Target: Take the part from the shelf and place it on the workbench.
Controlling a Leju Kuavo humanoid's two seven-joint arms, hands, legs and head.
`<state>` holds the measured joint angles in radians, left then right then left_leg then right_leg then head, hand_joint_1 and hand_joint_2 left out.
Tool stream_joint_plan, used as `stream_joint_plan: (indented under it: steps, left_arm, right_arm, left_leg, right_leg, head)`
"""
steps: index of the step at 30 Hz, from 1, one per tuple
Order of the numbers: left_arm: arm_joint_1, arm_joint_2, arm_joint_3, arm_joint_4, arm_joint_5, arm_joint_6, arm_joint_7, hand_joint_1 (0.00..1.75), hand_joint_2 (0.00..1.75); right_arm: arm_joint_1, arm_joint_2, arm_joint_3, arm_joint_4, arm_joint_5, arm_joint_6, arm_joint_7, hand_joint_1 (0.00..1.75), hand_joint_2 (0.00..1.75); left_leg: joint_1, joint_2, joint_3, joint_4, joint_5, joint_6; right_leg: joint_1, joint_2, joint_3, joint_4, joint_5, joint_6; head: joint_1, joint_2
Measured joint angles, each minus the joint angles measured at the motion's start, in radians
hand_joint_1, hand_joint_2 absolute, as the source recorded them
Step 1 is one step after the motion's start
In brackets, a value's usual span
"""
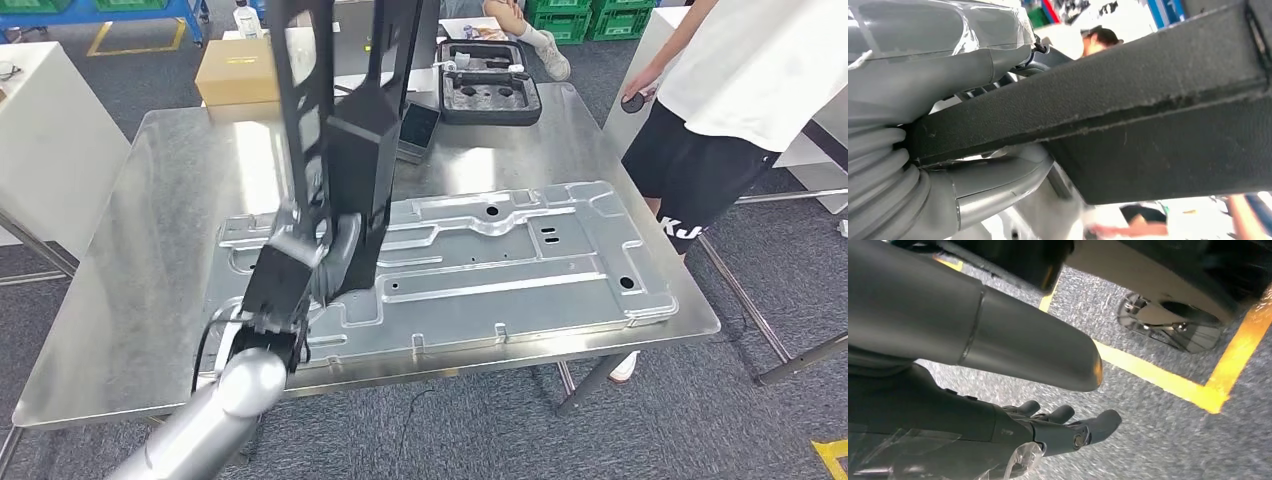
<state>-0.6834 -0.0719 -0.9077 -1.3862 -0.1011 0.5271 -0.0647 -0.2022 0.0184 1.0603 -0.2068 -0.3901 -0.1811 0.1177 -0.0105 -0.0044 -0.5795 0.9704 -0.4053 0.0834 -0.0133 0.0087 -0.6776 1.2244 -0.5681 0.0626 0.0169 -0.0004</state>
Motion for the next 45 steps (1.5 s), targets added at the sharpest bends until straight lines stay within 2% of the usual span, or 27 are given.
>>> stream_joint_plan:
  steps: [1, 2, 3, 5, 7, 9, 11, 13, 15, 16, 17, 18, 21, 23, 26, 28, 30, 31, 32, 33, 36, 37, 38, 41, 42, 43, 45]
  left_arm:
    - [-0.022, -0.010, -0.003, 0.035, -0.044, 0.009, 0.027, 1.75, 1.75]
    - [-0.042, -0.019, -0.011, 0.070, -0.119, 0.016, 0.072, 1.75, 1.75]
    - [-0.064, -0.026, -0.021, 0.101, -0.223, 0.015, 0.136, 1.75, 1.75]
    - [-0.122, -0.033, -0.047, 0.161, -0.497, -0.022, 0.287, 1.75, 1.75]
    - [-0.182, -0.034, -0.072, 0.220, -0.779, -0.110, 0.415, 0.87, 1.75]
    - [-0.219, -0.034, -0.090, 0.271, -1.005, -0.208, 0.487, 0.00, 1.75]
    - [-0.230, -0.032, -0.102, 0.316, -1.133, -0.277, 0.506, 0.00, 1.75]
    - [-0.233, -0.029, -0.110, 0.361, -1.174, -0.311, 0.499, 0.00, 0.87]
    - [-0.226, -0.028, -0.116, 0.403, -1.161, -0.320, 0.481, 0.00, 0.00]
    - [-0.219, -0.028, -0.117, 0.422, -1.139, -0.320, 0.468, 0.00, 0.00]
    - [-0.212, -0.031, -0.117, 0.440, -1.106, -0.320, 0.452, 0.00, 0.00]
    - [-0.205, -0.034, -0.117, 0.456, -1.067, -0.320, 0.434, 0.00, 0.00]
    - [-0.199, -0.055, -0.113, 0.491, -0.956, -0.317, 0.384, 0.00, 0.00]
    - [-0.198, -0.069, -0.110, 0.504, -0.899, -0.312, 0.364, 0.00, 0.00]
    - [-0.191, -0.087, -0.105, 0.511, -0.820, -0.312, 0.346, 0.00, 0.00]
    - [-0.190, -0.101, -0.102, 0.510, -0.779, -0.315, 0.341, 0.00, 0.00]
    - [-0.187, -0.112, -0.102, 0.502, -0.750, -0.320, 0.337, 0.00, 0.00]
    - [-0.185, -0.115, -0.102, 0.496, -0.737, -0.323, 0.336, 0.00, 0.00]
    - [-0.181, -0.117, -0.103, 0.487, -0.724, -0.326, 0.334, 0.00, 0.00]
    - [-0.178, -0.120, -0.103, 0.474, -0.707, -0.329, 0.331, 0.00, 0.00]
    - [-0.173, -0.126, -0.104, 0.417, -0.635, -0.335, 0.310, 0.00, 0.00]
    - [-0.171, -0.127, -0.104, 0.396, -0.606, -0.338, 0.299, 0.00, 0.00]
    - [-0.168, -0.128, -0.104, 0.375, -0.576, -0.342, 0.290, 0.00, 0.00]
    - [-0.156, -0.129, -0.106, 0.309, -0.499, -0.357, 0.273, 0.00, 0.00]
    - [-0.152, -0.128, -0.107, 0.289, -0.486, -0.363, 0.271, 0.00, 0.00]
    - [-0.150, -0.128, -0.109, 0.272, -0.481, -0.367, 0.271, 0.00, 0.00]
    - [-0.149, -0.128, -0.115, 0.243, -0.480, -0.372, 0.266, 0.00, 0.00]
  right_arm:
    - [-0.001, 0.000, 0.006, 0.000, 0.001, 0.000, 0.000, 0.00, 0.00]
    - [-0.002, 0.001, 0.011, 0.000, 0.002, 0.001, -0.001, 0.00, 0.00]
    - [-0.002, 0.001, 0.016, 0.000, 0.003, 0.003, -0.003, 0.00, 0.00]
    - [-0.004, 0.001, 0.024, 0.000, 0.007, 0.010, -0.006, 0.00, 0.00]
    - [-0.009, 0.002, 0.030, 0.000, 0.013, 0.017, -0.005, 0.00, 0.00]
    - [-0.014, 0.003, 0.037, 0.000, 0.018, 0.022, -0.003, 0.00, 0.00]
    - [-0.016, 0.008, 0.042, 0.000, 0.022, 0.027, -0.003, 0.00, 0.00]
    - [-0.016, 0.012, 0.046, -0.001, 0.024, 0.031, -0.004, 0.00, 0.00]
    - [-0.016, 0.013, 0.048, -0.001, 0.024, 0.032, -0.004, 0.00, 0.00]
    - [-0.016, 0.015, 0.049, -0.001, 0.024, 0.033, -0.004, 0.00, 0.00]
    - [-0.016, 0.016, 0.049, -0.001, 0.024, 0.033, -0.004, 0.00, 0.00]
    - [-0.016, 0.017, 0.049, -0.001, 0.023, 0.032, -0.004, 0.00, 0.00]
    - [-0.016, 0.018, 0.049, -0.001, 0.021, 0.031, -0.005, 0.00, 0.00]
    - [-0.016, 0.018, 0.049, -0.001, 0.016, 0.029, -0.008, 0.00, 0.00]
    - [-0.015, 0.018, 0.049, -0.001, 0.010, 0.023, -0.013, 0.00, 0.00]
    - [-0.013, 0.017, 0.049, -0.001, 0.006, 0.019, -0.017, 0.00, 0.00]
    - [-0.009, 0.017, 0.049, -0.001, 0.001, 0.015, -0.020, 0.00, 0.00]
    - [-0.008, 0.017, 0.049, -0.001, -0.001, 0.014, -0.022, 0.00, 0.00]
    - [-0.006, 0.017, 0.049, -0.001, -0.004, 0.012, -0.023, 0.00, 0.00]
    - [-0.004, 0.016, 0.048, -0.001, -0.007, 0.010, -0.025, 0.00, 0.00]
    - [-0.001, 0.014, 0.048, 0.000, -0.016, 0.003, -0.031, 0.00, 0.00]
    - [0.000, 0.013, 0.047, 0.000, -0.018, 0.000, -0.034, 0.00, 0.00]
    - [0.002, 0.013, 0.047, 0.000, -0.020, -0.002, -0.037, 0.00, 0.00]
    - [0.007, 0.012, 0.046, 0.000, -0.023, -0.006, -0.041, 0.00, 0.00]
    - [0.008, 0.011, 0.046, 0.000, -0.022, -0.007, -0.041, 0.00, 0.00]
    - [0.009, 0.011, 0.046, 0.000, -0.021, -0.007, -0.041, 0.00, 0.00]
    - [0.010, 0.010, 0.045, 0.000, -0.018, -0.005, -0.040, 0.00, 0.00]
  left_leg:
    - [-0.002, 0.000, 0.001, 0.000, -0.002, 0.002]
    - [-0.004, -0.001, 0.003, 0.001, -0.003, 0.004]
    - [-0.005, -0.002, 0.005, 0.001, -0.006, 0.005]
    - [-0.008, -0.004, 0.011, 0.002, -0.012, 0.002]
    - [-0.012, -0.004, 0.011, 0.003, -0.017, -0.005]
    - [-0.015, -0.002, 0.012, 0.002, -0.021, -0.012]
    - [-0.014, -0.002, 0.007, 0.015, -0.033, -0.023]
    - [-0.007, -0.002, -0.036, 0.098, -0.072, -0.040]
    - [0.004, -0.001, -0.117, 0.245, -0.125, -0.054]
    - [0.009, -0.001, -0.151, 0.298, -0.135, -0.058]
    - [0.012, -0.001, -0.167, 0.312, -0.126, -0.061]
    - [0.015, -0.001, -0.160, 0.280, -0.097, -0.062]
    - [0.016, 0.000, -0.072, 0.063, 0.014, -0.058]
    - [0.011, 0.000, -0.045, 0.005, 0.031, -0.050]
    - [0.010, -0.001, -0.040, -0.003, 0.037, -0.031]
    - [0.013, -0.001, -0.035, -0.012, 0.044, -0.017]
    - [0.009, 0.000, -0.037, -0.013, 0.046, -0.009]
    - [0.007, 0.000, -0.038, -0.013, 0.047, -0.007]
    - [0.004, 0.000, -0.040, -0.013, 0.049, -0.005]
    - [0.003, 0.000, -0.042, -0.013, 0.051, -0.004]
    - [0.000, -0.003, -0.046, -0.011, 0.059, -0.009]
    - [-0.001, -0.003, -0.046, -0.010, 0.061, -0.013]
    - [-0.002, -0.003, -0.047, -0.009, 0.064, -0.018]
    - [-0.001, -0.003, -0.053, -0.001, 0.066, -0.033]
    - [0.001, -0.003, -0.062, 0.018, 0.046, -0.040]
    - [0.004, -0.003, -0.077, 0.060, 0.009, -0.047]
    - [0.009, -0.002, -0.121, 0.196, -0.089, -0.060]
  right_leg:
    - [0.000, 0.000, -0.030, 0.042, -0.005, 0.000]
    - [0.000, 0.000, -0.040, 0.043, 0.013, 0.000]
    - [0.000, 0.000, -0.030, 0.002, 0.049, -0.002]
    - [0.001, 0.000, 0.026, -0.146, 0.132, -0.008]
    - [0.004, 0.001, 0.060, -0.235, 0.169, -0.016]
    - [0.004, 0.004, 0.063, -0.246, 0.169, -0.023]
    - [-0.003, 0.005, 0.067, -0.249, 0.168, -0.030]
    - [-0.009, 0.005, 0.070, -0.251, 0.166, -0.036]
    - [-0.011, 0.005, 0.072, -0.251, 0.163, -0.039]
    - [-0.012, 0.005, 0.073, -0.251, 0.161, -0.039]
    - [-0.013, 0.005, 0.075, -0.251, 0.159, -0.038]
    - [-0.015, 0.005, 0.079, -0.251, 0.156, -0.036]
    - [-0.015, 0.005, 0.091, -0.251, 0.146, -0.025]
    - [-0.012, 0.004, 0.093, -0.252, 0.145, -0.015]
    - [-0.013, 0.003, 0.096, -0.252, 0.137, 0.002]
    - [-0.014, 0.001, 0.073, -0.190, 0.086, 0.009]
    - [-0.012, -0.001, 0.018, -0.051, 0.010, 0.011]
    - [-0.011, -0.001, -0.005, 0.009, -0.014, 0.011]
    - [-0.011, -0.001, -0.015, 0.039, -0.020, 0.011]
    - [-0.010, -0.001, -0.002, 0.025, -0.005, 0.009]
    - [-0.008, 0.000, 0.123, -0.181, 0.079, 0.002]
    - [-0.006, 0.001, 0.151, -0.230, 0.095, -0.001]
    - [-0.003, 0.003, 0.163, -0.253, 0.100, -0.004]
    - [-0.003, 0.002, 0.155, -0.259, 0.110, -0.020]
    - [-0.005, -0.001, 0.149, -0.260, 0.117, -0.027]
    - [-0.007, -0.004, 0.141, -0.261, 0.125, -0.034]
    - [-0.007, -0.007, 0.120, -0.261, 0.141, -0.041]
  head:
    - [0.000, 0.000]
    - [0.000, 0.000]
    - [0.000, 0.000]
    - [0.000, 0.000]
    - [0.000, 0.000]
    - [0.000, 0.000]
    - [0.000, 0.000]
    - [-0.002, 0.000]
    - [-0.004, 0.000]
    - [-0.004, 0.000]
    - [-0.004, 0.000]
    - [-0.004, 0.000]
    - [-0.004, 0.000]
    - [-0.003, 0.000]
    - [-0.002, 0.000]
    - [0.001, 0.000]
    - [0.004, 0.000]
    - [0.004, 0.000]
    - [0.004, 0.000]
    - [0.004, 0.000]
    - [0.004, 0.000]
    - [0.004, 0.000]
    - [0.004, 0.000]
    - [0.004, 0.000]
    - [0.003, 0.000]
    - [0.003, 0.000]
    - [0.002, 0.000]
